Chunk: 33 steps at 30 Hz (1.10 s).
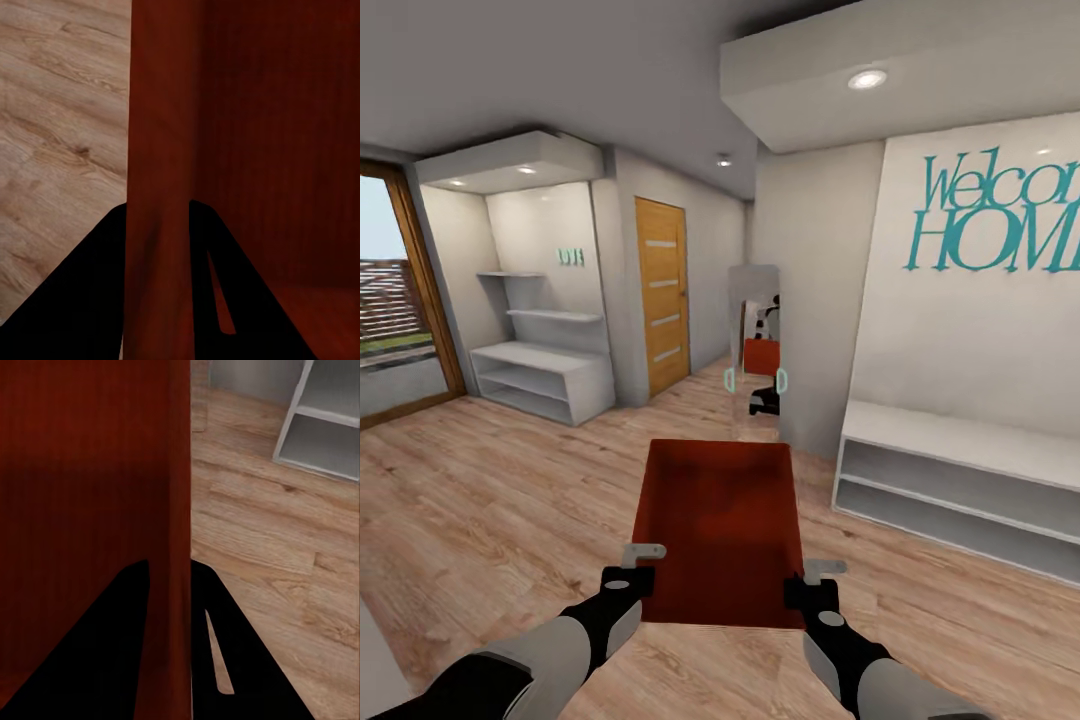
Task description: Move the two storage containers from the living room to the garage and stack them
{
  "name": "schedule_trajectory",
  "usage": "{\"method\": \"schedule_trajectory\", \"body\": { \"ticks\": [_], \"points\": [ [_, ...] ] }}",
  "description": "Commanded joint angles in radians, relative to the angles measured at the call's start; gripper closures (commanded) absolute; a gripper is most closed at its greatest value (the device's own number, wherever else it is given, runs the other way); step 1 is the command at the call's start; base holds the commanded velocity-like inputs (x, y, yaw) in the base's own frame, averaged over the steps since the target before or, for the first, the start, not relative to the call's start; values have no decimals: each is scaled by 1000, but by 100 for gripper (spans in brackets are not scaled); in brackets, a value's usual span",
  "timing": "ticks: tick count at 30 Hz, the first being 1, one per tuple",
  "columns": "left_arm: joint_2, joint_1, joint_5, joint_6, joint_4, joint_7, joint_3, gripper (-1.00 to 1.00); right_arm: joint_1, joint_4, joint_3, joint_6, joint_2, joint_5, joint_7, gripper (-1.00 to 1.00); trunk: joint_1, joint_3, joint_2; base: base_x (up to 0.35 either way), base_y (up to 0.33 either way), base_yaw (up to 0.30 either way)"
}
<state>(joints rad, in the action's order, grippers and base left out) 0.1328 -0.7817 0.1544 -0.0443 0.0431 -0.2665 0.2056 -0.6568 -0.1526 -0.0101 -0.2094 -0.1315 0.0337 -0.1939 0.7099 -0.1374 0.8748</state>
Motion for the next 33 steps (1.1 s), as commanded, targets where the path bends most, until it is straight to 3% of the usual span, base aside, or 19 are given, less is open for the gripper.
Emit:
{"method": "schedule_trajectory", "body": {
  "ticks": [1, 21, 33],
  "points": [
    [-18, -1, 14, -5, -3, -20, -23, 100, -1, -24, 33, -19, 0, 15, 4, 100, 1, -2, 1, 325, 0, 268],
    [-18, -1, 13, -5, -3, -20, -23, 100, -1, -24, 33, -19, 0, 15, 5, 100, 1, -2, 1, 325, 0, 267],
    [-18, -1, 13, -4, -3, -20, -23, 100, -1, -24, 33, -19, 0, 15, 4, 100, 1, -2, 1, 325, 0, 29]
  ]
}}
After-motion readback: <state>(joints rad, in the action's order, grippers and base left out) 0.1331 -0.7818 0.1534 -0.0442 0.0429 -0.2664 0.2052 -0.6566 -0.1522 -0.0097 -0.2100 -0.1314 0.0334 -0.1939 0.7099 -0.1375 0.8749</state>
